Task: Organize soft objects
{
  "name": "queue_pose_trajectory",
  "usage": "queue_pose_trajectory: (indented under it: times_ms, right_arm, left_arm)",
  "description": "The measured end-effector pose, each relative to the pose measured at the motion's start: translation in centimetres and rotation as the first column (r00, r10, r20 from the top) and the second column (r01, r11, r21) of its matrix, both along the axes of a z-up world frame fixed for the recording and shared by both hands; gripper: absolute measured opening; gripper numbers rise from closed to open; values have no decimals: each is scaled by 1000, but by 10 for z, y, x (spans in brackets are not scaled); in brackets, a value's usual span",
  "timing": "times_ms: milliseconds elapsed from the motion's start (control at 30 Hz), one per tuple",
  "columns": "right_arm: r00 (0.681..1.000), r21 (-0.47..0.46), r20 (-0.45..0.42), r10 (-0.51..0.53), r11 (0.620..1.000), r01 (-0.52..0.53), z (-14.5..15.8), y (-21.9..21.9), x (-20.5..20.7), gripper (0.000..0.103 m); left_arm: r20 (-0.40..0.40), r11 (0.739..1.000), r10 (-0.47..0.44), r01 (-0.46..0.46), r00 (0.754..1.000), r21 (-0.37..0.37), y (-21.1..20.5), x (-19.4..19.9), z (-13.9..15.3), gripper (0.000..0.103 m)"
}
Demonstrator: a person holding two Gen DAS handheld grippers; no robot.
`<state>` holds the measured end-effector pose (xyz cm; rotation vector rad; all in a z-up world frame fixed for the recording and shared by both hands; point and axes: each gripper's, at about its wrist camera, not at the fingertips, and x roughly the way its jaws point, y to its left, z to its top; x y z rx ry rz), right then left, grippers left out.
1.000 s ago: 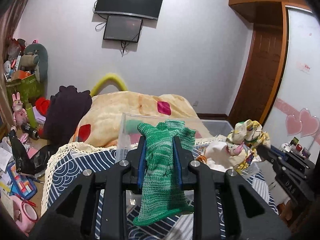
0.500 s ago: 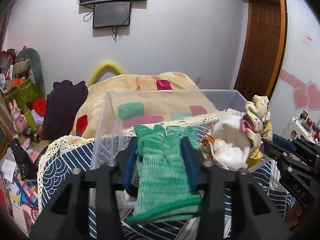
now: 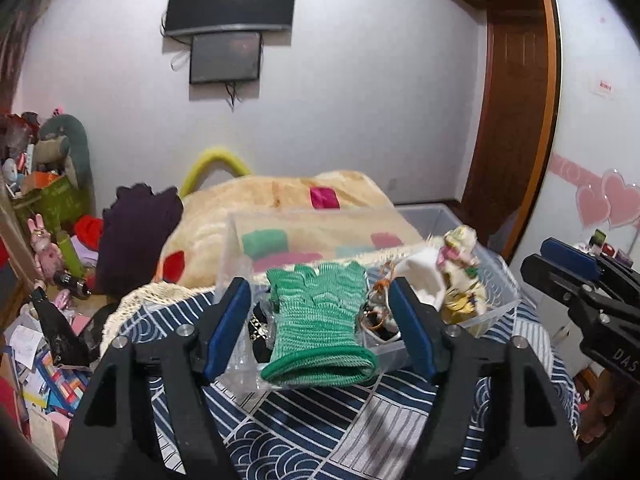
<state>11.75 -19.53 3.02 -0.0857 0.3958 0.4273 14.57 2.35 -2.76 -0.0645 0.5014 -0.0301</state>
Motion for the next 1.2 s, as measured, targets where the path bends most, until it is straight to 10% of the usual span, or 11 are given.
queue_pose_trajectory:
  times_ms: [133,367,1200]
  right_arm:
    - [998,15,67,3,1000,-4,11,-2,-18,73]
    - [994,26,108,14,1000,-17,16,-2,-34,84]
    - [991,45,134,-24,999,18,5,-9,-55,94]
  left_arm:
    - [52,1000,-3,3,999,5,-2,-23,15,74]
    - [132,1000,-18,17,991,10,-4,-61,31,86]
    - [165,999,-14,19,986,-29,-6,-99,22,99]
